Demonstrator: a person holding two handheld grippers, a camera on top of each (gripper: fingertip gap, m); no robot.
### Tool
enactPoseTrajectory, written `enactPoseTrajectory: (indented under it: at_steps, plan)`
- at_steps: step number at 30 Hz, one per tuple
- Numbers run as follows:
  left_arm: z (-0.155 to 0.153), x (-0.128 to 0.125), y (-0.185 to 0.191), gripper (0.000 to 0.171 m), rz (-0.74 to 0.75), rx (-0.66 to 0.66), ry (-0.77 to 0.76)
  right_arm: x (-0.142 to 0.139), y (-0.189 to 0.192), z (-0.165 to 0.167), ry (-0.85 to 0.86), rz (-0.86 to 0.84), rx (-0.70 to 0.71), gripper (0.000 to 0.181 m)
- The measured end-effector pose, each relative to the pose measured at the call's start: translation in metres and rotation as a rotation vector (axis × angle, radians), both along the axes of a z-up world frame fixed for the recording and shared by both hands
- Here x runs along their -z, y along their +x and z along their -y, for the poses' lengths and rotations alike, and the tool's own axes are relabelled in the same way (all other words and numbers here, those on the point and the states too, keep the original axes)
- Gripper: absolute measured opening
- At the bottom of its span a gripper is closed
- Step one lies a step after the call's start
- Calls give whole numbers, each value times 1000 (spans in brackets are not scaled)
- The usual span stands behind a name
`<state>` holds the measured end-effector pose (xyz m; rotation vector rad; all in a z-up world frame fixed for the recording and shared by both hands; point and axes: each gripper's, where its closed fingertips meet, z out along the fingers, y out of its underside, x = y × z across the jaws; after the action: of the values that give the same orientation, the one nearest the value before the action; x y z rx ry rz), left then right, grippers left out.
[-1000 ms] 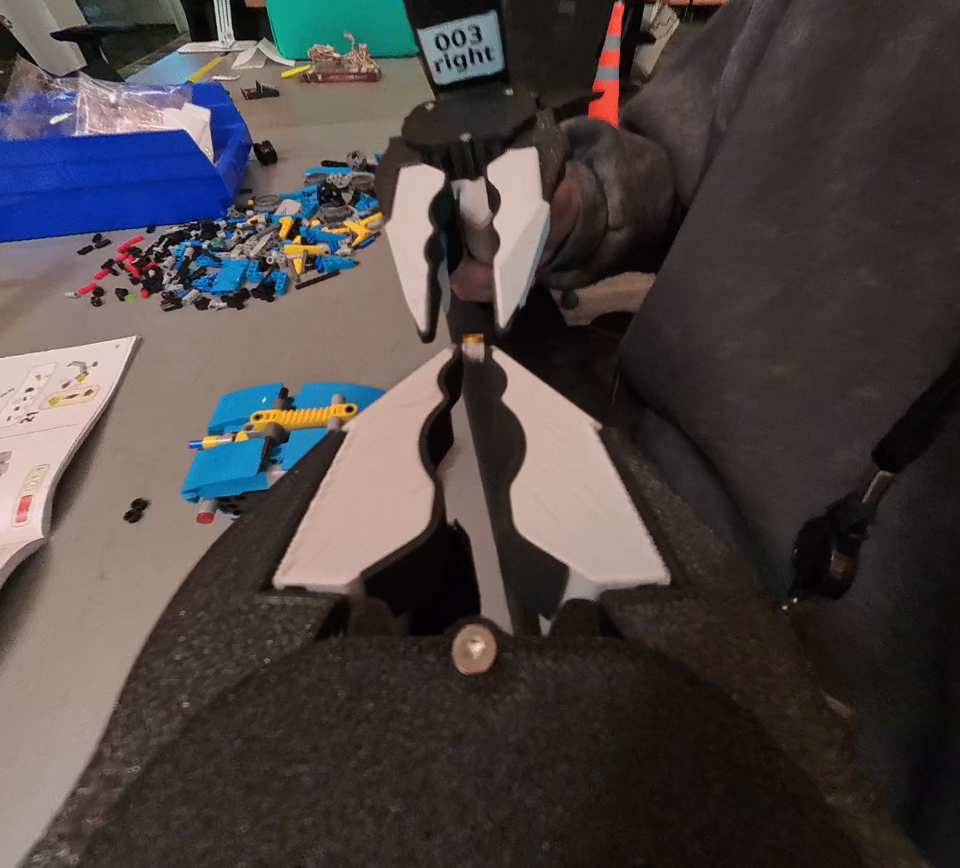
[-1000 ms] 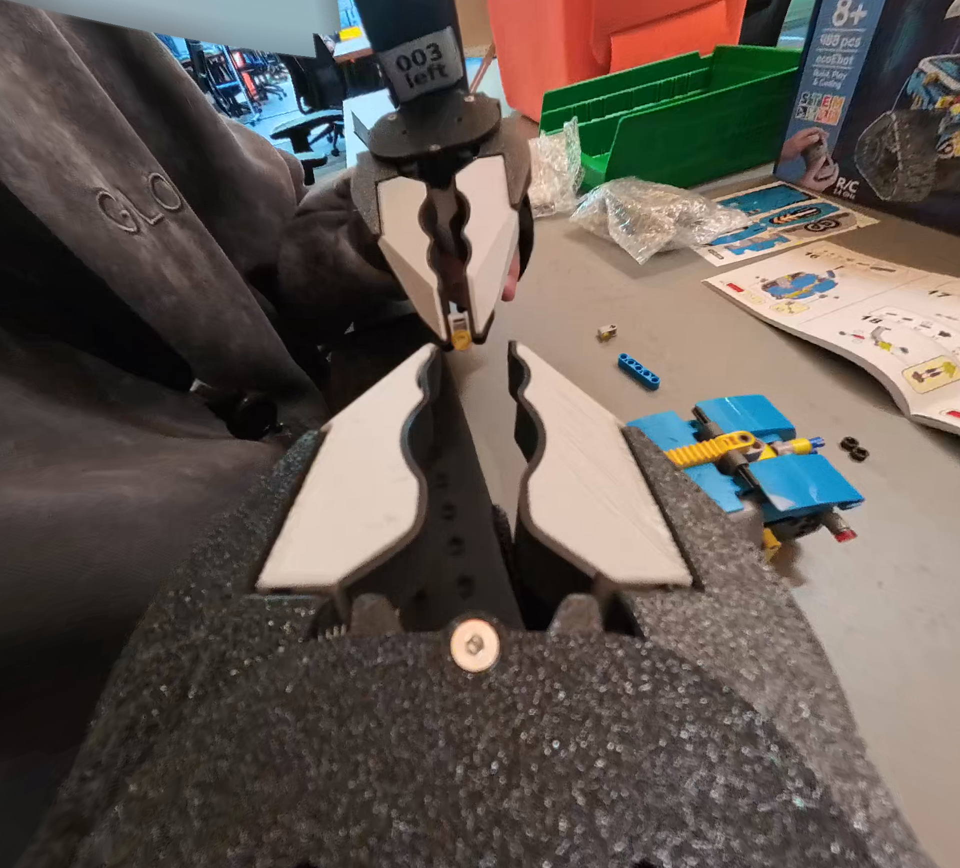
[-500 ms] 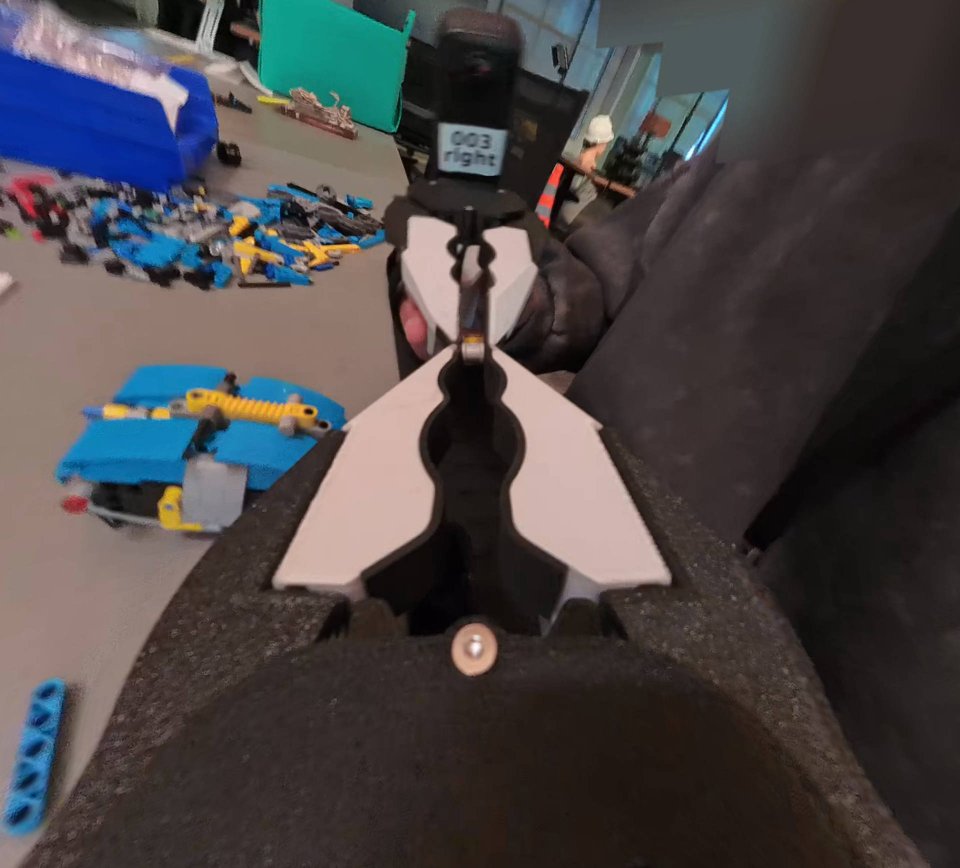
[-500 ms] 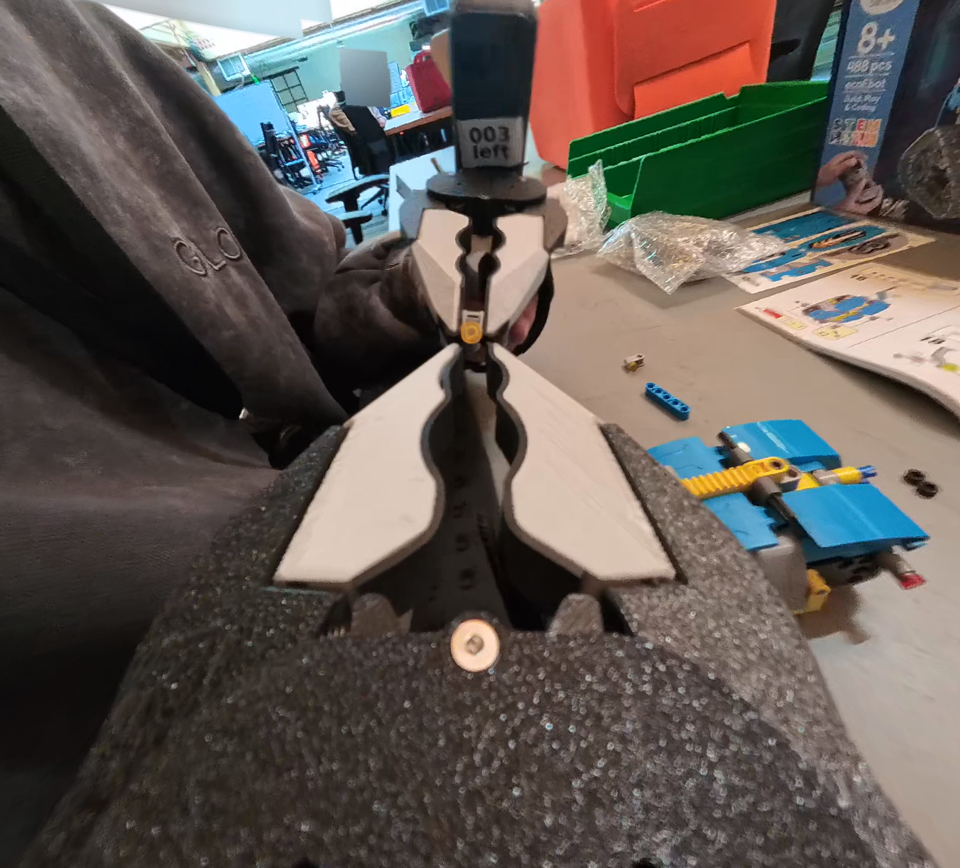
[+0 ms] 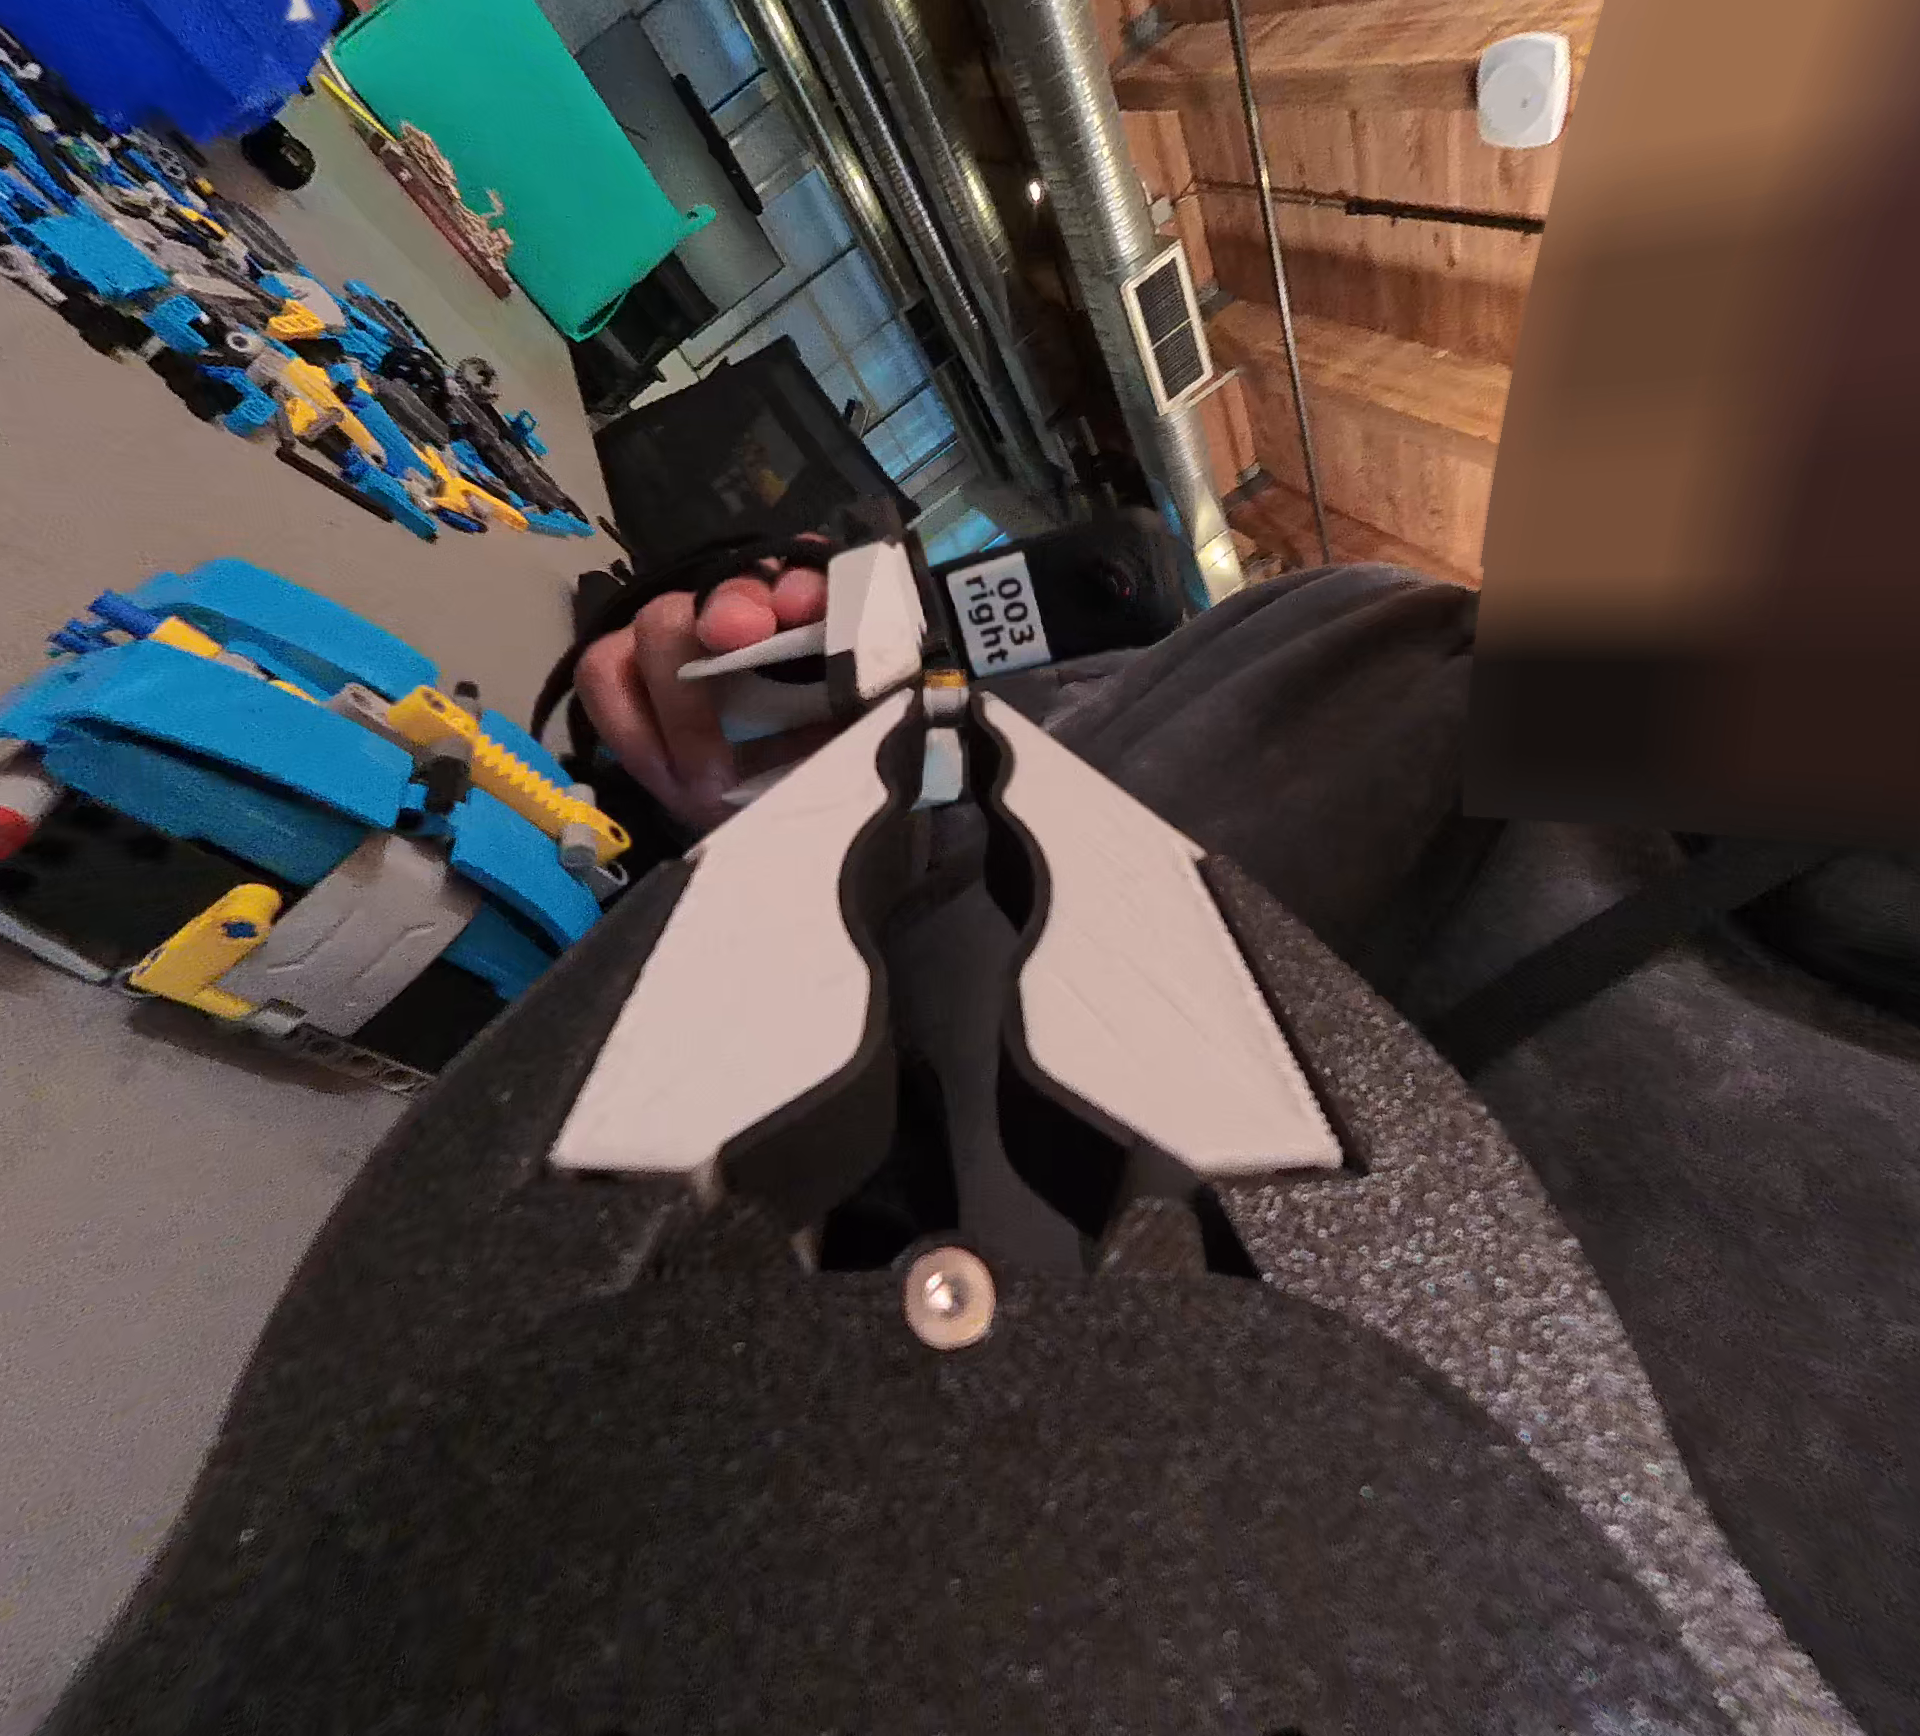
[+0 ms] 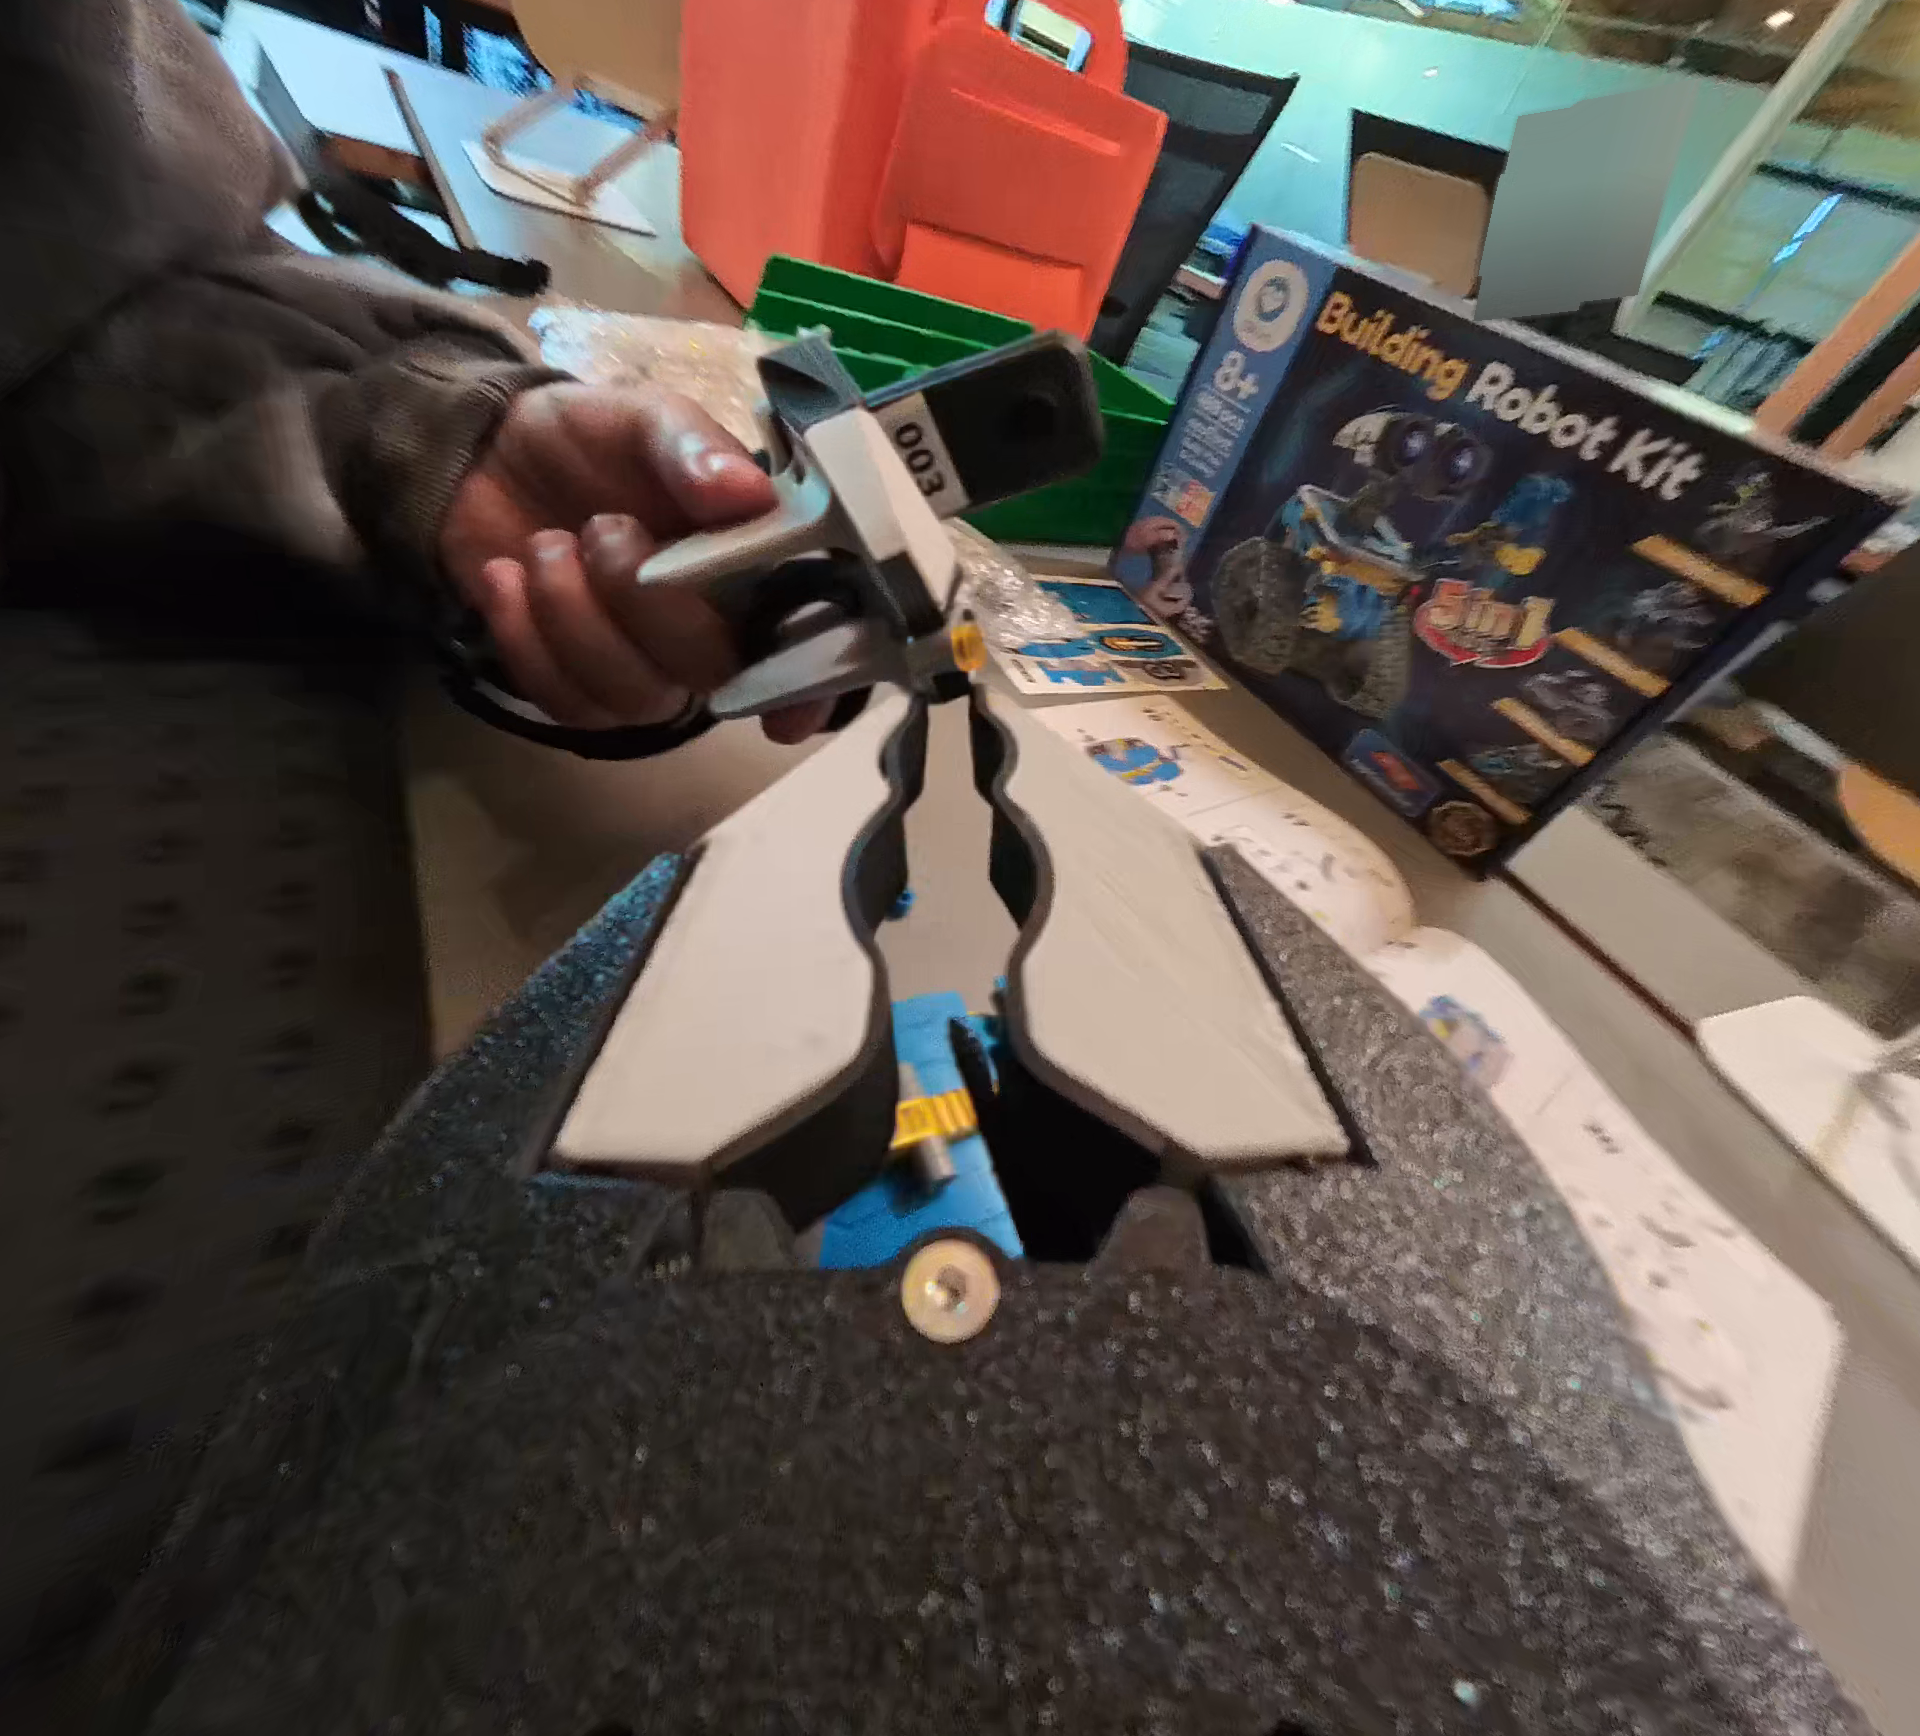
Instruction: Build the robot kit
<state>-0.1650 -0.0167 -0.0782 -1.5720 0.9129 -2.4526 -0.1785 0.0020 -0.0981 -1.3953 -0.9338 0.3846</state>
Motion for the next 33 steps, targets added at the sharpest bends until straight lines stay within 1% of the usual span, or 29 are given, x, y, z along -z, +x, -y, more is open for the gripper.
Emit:
enactPoseTrajectory:
  at_steps: [3,6,9,10,11,13,17,20,22,23,25,26,30,31,32,33]
  plan:
    - [-8,2,-1,7,13,5,-54,3,0,-8,28,54,25,8]
    - [-12,7,-3,7,13,5,-53,7,-2,-12,0,58,18,7]
    - [-10,20,-1,8,-38,-10,38,20,1,-12,-41,127,30,5]
    - [-9,24,0,13,-59,-18,80,25,6,-12,-53,160,52,1]
    - [-9,28,2,19,-85,-45,126,28,13,-12,-48,192,88,0]
    - [-16,36,5,7,-124,-119,198,33,21,-8,-68,220,93,0]
    - [-16,37,10,7,-137,-114,180,38,26,0,-148,174,96,0]
    - [-19,47,14,7,-183,-131,225,46,44,-3,-206,178,162,0]
    - [-17,45,16,7,-170,-119,190,48,54,-3,-245,160,184,0]
    - [-15,42,17,6,-159,-104,163,44,53,-1,-237,129,168,0]
    - [-9,40,20,7,-146,-69,130,27,41,4,-164,48,96,17]
    - [-6,40,20,6,-145,-54,128,21,37,6,-135,29,72,19]
    - [3,38,19,7,-133,9,141,18,29,13,-157,-1,-26,17]
    - [6,36,17,7,-122,30,130,19,26,16,-161,5,-55,15]
    - [9,35,17,7,-113,49,117,20,23,21,-164,22,-94,9]
    - [11,34,16,6,-106,62,101,20,21,22,-156,36,-108,9]
